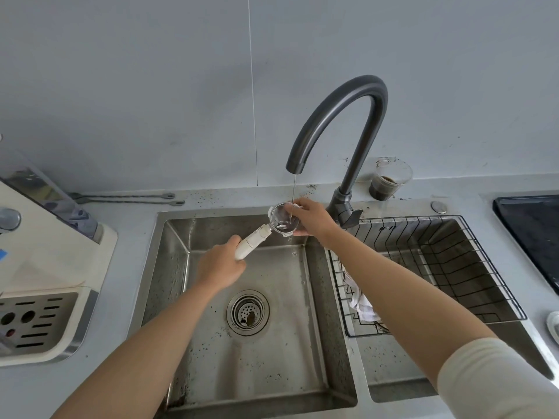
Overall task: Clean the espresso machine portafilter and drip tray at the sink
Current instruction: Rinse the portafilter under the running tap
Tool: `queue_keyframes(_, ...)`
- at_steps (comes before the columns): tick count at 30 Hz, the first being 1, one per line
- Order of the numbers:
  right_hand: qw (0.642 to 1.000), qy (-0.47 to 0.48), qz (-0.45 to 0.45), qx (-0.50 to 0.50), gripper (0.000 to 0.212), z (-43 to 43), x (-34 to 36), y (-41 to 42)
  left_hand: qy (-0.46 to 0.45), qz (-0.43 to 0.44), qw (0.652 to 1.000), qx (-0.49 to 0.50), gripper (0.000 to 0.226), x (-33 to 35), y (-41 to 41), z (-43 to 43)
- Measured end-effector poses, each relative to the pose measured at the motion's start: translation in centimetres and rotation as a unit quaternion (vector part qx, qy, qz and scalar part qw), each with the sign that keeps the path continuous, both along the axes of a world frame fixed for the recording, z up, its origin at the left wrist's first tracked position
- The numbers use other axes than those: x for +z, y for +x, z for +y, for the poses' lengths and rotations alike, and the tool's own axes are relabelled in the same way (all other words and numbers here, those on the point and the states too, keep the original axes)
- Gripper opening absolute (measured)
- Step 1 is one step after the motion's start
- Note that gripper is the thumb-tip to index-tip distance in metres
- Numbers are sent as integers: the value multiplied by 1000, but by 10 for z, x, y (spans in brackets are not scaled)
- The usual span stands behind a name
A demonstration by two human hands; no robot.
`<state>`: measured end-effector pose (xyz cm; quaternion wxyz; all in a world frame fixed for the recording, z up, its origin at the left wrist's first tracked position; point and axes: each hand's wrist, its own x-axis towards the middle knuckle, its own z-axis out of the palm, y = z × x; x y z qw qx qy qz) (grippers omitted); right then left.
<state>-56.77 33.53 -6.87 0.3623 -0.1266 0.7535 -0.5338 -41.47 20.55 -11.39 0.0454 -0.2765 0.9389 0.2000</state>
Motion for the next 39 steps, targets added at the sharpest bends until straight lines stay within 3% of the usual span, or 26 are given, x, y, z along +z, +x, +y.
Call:
queue_keyframes(8, 997, -7, -72, 3, 38, 4, -5, -3, -66, -4, 997, -32, 27, 10, 0, -12)
queue_keyframes(16, 993, -38, -109, 14, 37, 3, 0, -5, -137, 11, 990, -37, 25, 27, -4, -14)
queue_keyframes(22, 997, -45, -39, 41, 32, 2, -1, -8, -343, 102, 932, -50, 42, 50, -10, -22)
queue_keyframes(26, 996, -67, -36, 46, 23, 0, 0, -7, -418, 84, 903, -56, 44, 54, -13, -26)
queue_keyframes(34, 998, -46, -34, 32, 33, 3, -7, -7, -408, 79, 907, -63, 48, 52, -15, -23)
queue_keyframes(39, 999, -21, -41, 21, 32, 4, -8, -6, -236, -53, 965, -99, 29, 46, -15, -24)
